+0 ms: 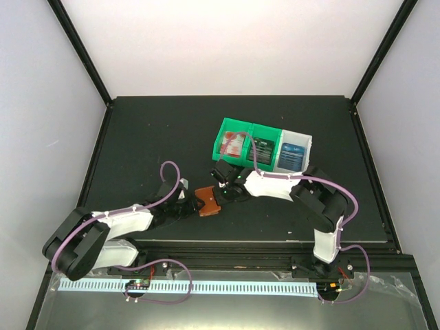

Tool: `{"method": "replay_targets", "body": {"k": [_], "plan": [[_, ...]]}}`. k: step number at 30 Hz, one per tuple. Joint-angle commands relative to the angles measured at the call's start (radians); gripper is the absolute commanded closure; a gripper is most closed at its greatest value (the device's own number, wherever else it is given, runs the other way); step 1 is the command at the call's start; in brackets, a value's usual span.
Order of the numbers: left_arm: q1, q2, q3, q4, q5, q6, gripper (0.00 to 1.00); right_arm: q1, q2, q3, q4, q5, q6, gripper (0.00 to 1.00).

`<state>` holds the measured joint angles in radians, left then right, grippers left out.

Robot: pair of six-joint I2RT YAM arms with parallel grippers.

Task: Put the credit cards into the card holder
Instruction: Open the card holder at the center of the board.

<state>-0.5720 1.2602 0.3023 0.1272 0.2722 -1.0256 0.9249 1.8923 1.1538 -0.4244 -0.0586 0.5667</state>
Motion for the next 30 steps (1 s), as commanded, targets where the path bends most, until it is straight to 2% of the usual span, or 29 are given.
{"method": "replay_targets", "body": {"k": [1,4,14,19,24,30], "plan": [[-0.008,-0.041,-0.002,-0.114,-0.039,0.016,0.6,-0.007,-0.091,-0.018,0.014,0.02,0.001,0.99],[-0.006,-0.095,0.003,-0.149,-0.054,0.018,0.47,-0.009,-0.132,-0.023,-0.01,0.036,-0.004,0.99],[0.007,-0.302,0.035,-0.216,-0.046,0.049,0.22,-0.011,-0.209,0.014,-0.088,0.022,-0.021,0.99],[0.011,-0.333,0.044,-0.173,-0.006,0.048,0.16,-0.011,-0.201,0.038,-0.123,-0.005,-0.025,0.99],[0.011,-0.258,0.054,-0.072,0.107,0.049,0.14,-0.011,-0.216,0.051,-0.122,-0.018,-0.029,0.99],[0.011,-0.183,0.077,-0.041,0.138,0.076,0.15,-0.011,-0.214,0.063,-0.128,-0.028,-0.036,0.99]]}}
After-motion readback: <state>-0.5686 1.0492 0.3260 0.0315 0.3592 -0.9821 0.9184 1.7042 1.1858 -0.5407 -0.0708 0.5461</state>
